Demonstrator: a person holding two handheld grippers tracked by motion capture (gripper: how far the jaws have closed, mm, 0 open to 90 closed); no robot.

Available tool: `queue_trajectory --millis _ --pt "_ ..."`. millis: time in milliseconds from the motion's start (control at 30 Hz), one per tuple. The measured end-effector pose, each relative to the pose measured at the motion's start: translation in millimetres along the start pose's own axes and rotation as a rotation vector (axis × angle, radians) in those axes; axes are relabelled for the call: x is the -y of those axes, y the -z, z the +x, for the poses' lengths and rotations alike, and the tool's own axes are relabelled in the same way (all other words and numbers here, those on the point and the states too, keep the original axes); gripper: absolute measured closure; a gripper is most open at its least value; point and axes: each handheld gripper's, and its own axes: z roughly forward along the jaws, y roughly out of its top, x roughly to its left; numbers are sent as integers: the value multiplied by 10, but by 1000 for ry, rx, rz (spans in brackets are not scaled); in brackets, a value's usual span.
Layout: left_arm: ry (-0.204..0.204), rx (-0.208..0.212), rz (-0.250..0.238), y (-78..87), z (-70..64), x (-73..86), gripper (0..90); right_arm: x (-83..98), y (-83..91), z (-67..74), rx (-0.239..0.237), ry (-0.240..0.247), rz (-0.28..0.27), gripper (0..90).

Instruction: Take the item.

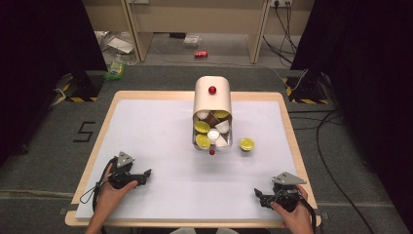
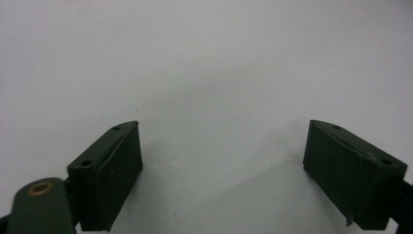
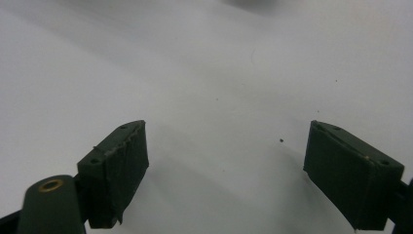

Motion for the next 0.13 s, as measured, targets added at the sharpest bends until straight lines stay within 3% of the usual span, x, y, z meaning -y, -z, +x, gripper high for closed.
queue_trajectory --millis 133 --pt "0 0 0 0 1 0 136 0 -2 -3 1 0 2 168"
